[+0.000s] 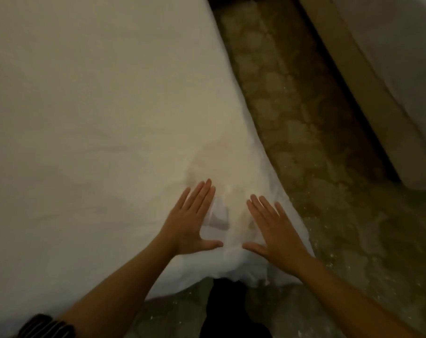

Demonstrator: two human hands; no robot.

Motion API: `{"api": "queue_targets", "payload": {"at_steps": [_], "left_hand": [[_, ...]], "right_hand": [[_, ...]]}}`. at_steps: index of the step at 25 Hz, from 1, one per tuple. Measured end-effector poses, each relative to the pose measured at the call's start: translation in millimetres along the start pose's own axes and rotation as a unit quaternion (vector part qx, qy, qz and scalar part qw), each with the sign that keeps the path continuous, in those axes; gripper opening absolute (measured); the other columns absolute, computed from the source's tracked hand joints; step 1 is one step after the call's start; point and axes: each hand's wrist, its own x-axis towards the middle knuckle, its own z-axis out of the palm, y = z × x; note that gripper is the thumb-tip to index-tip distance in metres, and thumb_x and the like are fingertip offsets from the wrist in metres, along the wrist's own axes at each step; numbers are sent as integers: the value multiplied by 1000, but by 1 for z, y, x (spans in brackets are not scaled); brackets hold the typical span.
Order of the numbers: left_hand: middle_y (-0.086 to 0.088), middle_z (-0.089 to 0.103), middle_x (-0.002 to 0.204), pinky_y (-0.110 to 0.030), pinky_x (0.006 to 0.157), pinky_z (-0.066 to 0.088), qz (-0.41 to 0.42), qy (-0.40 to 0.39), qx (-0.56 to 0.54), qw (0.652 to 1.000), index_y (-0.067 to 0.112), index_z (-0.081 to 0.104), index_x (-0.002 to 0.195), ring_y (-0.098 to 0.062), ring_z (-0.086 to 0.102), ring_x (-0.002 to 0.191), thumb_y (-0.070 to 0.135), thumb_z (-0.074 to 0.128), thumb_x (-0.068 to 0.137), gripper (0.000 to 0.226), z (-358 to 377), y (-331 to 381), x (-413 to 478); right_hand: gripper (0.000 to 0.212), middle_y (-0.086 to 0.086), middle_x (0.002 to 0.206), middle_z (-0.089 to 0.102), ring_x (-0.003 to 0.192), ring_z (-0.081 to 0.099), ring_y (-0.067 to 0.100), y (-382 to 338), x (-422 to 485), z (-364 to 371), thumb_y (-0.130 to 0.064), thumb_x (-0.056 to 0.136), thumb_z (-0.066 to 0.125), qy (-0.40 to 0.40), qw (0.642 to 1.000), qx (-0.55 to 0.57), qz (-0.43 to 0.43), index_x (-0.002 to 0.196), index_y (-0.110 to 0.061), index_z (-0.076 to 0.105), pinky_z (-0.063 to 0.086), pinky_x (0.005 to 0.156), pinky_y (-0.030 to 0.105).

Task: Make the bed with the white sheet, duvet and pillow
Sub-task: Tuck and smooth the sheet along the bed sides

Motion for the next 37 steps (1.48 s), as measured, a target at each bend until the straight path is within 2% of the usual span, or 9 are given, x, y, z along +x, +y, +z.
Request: {"api": "queue_targets", "payload": {"at_steps": [2,5,10,15,18,23,28,32,37], "left_hand": [[-9,2,157,-42,119,7,-46,8,-33,998,9,4,151,-28,6,146,91,26,70,117,-19,2,16],[2,-31,148,-34,113,-14,-130,61,-119,982,20,-26,140,-18,-26,139,93,18,61,117,-40,14,51],[5,-41,143,-28,107,-22,-208,72,-148,964,23,-38,133,-13,-34,135,95,14,55,119,-55,24,108],[1,-40,144,-27,109,-20,-305,65,-171,934,20,-41,131,-15,-29,140,97,3,50,120,-72,65,163],[-3,-41,142,-34,114,-15,-322,48,-155,933,19,-45,124,-20,-27,141,98,-9,40,121,-110,90,220],[-7,-27,154,-39,117,-6,-397,76,-125,906,15,-35,132,-20,-17,145,90,3,46,120,-178,89,284],[-6,-6,160,-39,118,3,-435,135,-137,880,13,-9,150,-21,-1,147,89,21,56,124,-199,41,309],[-3,14,159,-42,115,16,-450,165,-148,865,20,10,152,-24,18,145,84,27,63,110,-211,4,339],[0,2,160,-41,118,11,-466,174,-173,850,25,5,152,-21,10,147,86,29,67,107,-307,-89,425]], "right_hand": [[85,7,155,24,143,15,22,14,21,-37,-76,87,22,9,1000,-11,-6,148,-16,20,10,119,47],[86,7,153,27,139,28,26,28,57,-72,-77,86,20,10,1000,-28,-1,147,-16,24,25,108,49],[84,7,153,31,139,30,26,61,110,-87,-76,87,20,-10,1000,-13,-25,147,-17,24,24,107,48],[87,-12,150,-27,141,-23,9,135,148,-128,-79,82,20,-88,991,9,-96,144,-32,-19,-23,108,31],[93,-9,149,-22,139,-20,12,183,179,-176,-84,73,3,-60,988,-25,-136,145,-27,-12,-10,116,41],[107,-3,158,-14,134,-25,10,219,243,-270,-80,61,-1,-100,976,-21,-194,151,-21,-7,-19,109,36],[89,0,160,-9,146,-10,18,229,330,-287,-68,87,34,-109,959,-60,-256,151,-20,-5,-15,110,34],[94,1,160,-4,147,-1,20,230,409,-306,-68,86,43,-131,950,-50,-278,152,-17,0,-1,117,36],[90,0,160,-4,147,-2,18,222,534,-387,-63,88,44,-139,950,-67,-273,151,-20,-3,-3,117,33]]}}
